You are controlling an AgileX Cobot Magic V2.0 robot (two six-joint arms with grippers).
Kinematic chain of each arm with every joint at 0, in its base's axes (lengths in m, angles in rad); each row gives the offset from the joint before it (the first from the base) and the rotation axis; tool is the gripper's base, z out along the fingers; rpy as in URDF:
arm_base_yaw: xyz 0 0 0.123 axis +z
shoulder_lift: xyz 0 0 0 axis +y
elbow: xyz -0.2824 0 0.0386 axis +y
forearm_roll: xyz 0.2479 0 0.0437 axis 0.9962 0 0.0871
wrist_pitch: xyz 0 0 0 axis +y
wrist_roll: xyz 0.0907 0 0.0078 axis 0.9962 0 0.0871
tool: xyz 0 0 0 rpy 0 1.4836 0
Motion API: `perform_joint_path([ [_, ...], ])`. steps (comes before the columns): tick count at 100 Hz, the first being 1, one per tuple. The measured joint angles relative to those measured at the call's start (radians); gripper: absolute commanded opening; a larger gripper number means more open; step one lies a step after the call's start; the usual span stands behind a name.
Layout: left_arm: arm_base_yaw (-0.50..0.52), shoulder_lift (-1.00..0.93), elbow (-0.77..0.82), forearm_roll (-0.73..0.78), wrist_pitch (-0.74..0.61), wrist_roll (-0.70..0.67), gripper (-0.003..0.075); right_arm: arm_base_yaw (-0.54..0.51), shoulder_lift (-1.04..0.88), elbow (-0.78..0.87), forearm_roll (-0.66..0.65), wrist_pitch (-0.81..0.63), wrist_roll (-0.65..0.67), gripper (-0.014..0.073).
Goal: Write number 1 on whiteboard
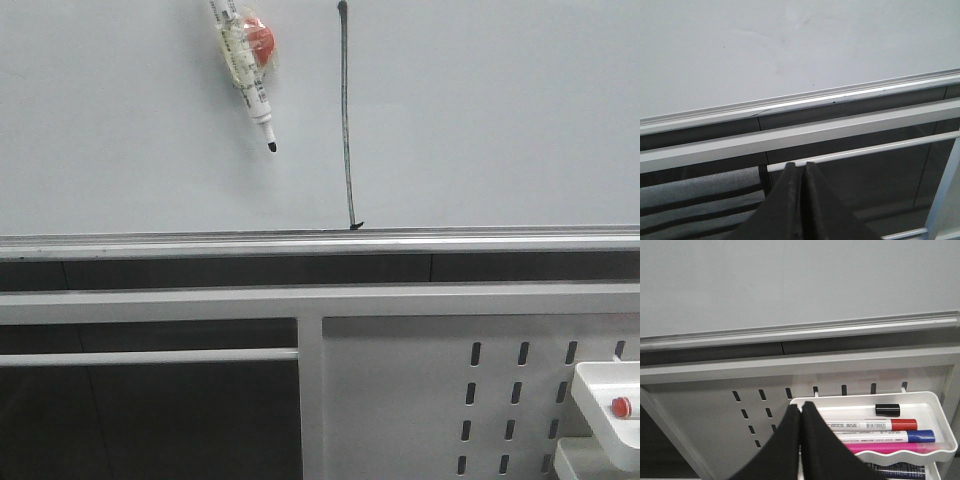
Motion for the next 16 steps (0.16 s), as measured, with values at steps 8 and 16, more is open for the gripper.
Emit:
perform_joint_path([
  [8,0.0,0.0,0.0,0.0,0.0,0.0,-0.002,0.0,0.0,0.0,0.0,0.0,0.0,-0.005],
  [16,0.0,0.0,0.0,0.0,0.0,0.0,-0.002,0.0,0.0,0.0,0.0,0.0,0.0,-0.005],
])
